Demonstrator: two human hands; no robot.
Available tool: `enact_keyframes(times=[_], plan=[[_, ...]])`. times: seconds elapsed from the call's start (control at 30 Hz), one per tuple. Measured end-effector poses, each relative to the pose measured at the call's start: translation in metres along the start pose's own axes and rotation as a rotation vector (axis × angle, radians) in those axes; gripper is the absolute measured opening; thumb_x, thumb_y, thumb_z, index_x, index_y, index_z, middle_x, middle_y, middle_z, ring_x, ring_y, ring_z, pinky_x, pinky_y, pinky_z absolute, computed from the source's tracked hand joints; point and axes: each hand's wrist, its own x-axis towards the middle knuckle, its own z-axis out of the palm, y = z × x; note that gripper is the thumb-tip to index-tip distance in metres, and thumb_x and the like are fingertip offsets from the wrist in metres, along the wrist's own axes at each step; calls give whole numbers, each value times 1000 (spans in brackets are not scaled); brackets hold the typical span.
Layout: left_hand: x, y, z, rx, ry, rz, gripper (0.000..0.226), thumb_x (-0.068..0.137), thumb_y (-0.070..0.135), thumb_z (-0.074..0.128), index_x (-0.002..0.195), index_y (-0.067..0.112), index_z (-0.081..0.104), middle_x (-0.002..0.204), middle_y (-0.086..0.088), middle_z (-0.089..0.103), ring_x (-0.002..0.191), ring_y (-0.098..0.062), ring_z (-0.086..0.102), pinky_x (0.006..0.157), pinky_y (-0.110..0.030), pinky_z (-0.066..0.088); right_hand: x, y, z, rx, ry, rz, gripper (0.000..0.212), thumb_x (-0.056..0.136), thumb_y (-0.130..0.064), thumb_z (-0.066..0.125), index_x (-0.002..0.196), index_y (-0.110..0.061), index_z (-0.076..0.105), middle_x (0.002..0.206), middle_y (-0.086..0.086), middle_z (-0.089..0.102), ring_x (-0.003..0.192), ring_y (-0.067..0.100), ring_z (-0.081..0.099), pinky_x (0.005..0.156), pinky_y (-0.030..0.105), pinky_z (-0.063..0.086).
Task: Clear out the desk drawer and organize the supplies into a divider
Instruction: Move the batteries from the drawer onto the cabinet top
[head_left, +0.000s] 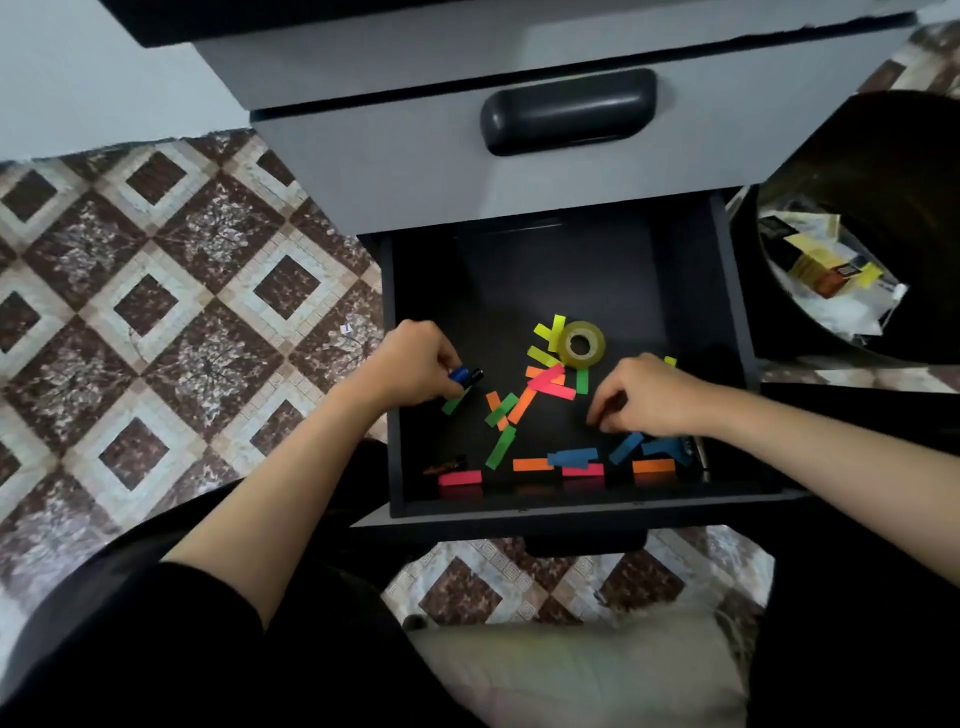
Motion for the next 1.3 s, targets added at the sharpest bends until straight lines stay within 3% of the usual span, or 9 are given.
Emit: enact_keyframes(times=[0.27,0.4,0.47,0.57,0.77,0.97,1.07,1.17,1.3], plan=[[-28,-26,-13,-193,132,23,26,73,15,78,97,6,73,76,-1,63,69,-9,57,65,-16,47,41,-88,60,157,66,-118,17,84,-7,64,97,-11,73,100,8,71,96,16,61,74,15,39],[-25,-28,-14,-210,131,22,25,72,15,78,96,7,73,75,-1,63,70,-9,58,61,-14,45,55,-110,81,-38,11,-128,22,81,-2,55,62,-13,50,84,11,57,100,34,57,67,27,37],[-22,-28,-14,-217,119,20,26,72,14,79,95,7,73,76,-1,63,70,-10,58,59,-12,43,58,-112,84,-145,4,-128,6,81,-1,54,76,-1,58,97,18,60,97,35,58,66,29,37],[-22,-28,-13,-216,117,23,24,72,14,78,94,7,73,77,0,64,69,-8,57,57,-8,43,61,-113,87,-265,-5,-143,18,85,-5,55,99,4,62,105,19,61,99,34,59,72,34,42],[-20,-25,-13,-149,122,15,24,74,15,77,96,6,72,78,1,62,72,-9,57,66,-19,44,57,-103,78,-232,-20,-161,6,84,1,53,81,-3,56,103,20,59,99,34,57,70,32,40],[-17,-6,7,-15,100,47,27,75,20,74,101,12,72,95,-4,69,89,-16,62,78,-25,48,33,-44,37,-121,-28,84,14,86,-6,58,98,0,65,101,15,63,95,28,61,72,32,47],[-15,8,29,-34,12,48,29,76,21,74,104,13,72,100,-5,69,94,-18,62,79,-24,46,14,-6,16,-52,21,305,8,84,-5,56,77,0,58,81,13,57,85,30,62,59,25,44],[-11,12,43,-84,-51,13,28,75,21,75,102,12,72,96,-4,68,89,-18,61,75,-22,45,-2,16,12,59,140,500,23,84,-5,58,63,-4,49,65,8,52,63,25,62,54,28,52],[-5,12,49,-95,-83,-11,25,75,21,76,97,10,72,81,4,57,78,-12,53,69,-21,40,-14,24,19,-7,253,588,21,85,-13,63,71,-6,49,81,8,55,85,29,62,64,30,47]])
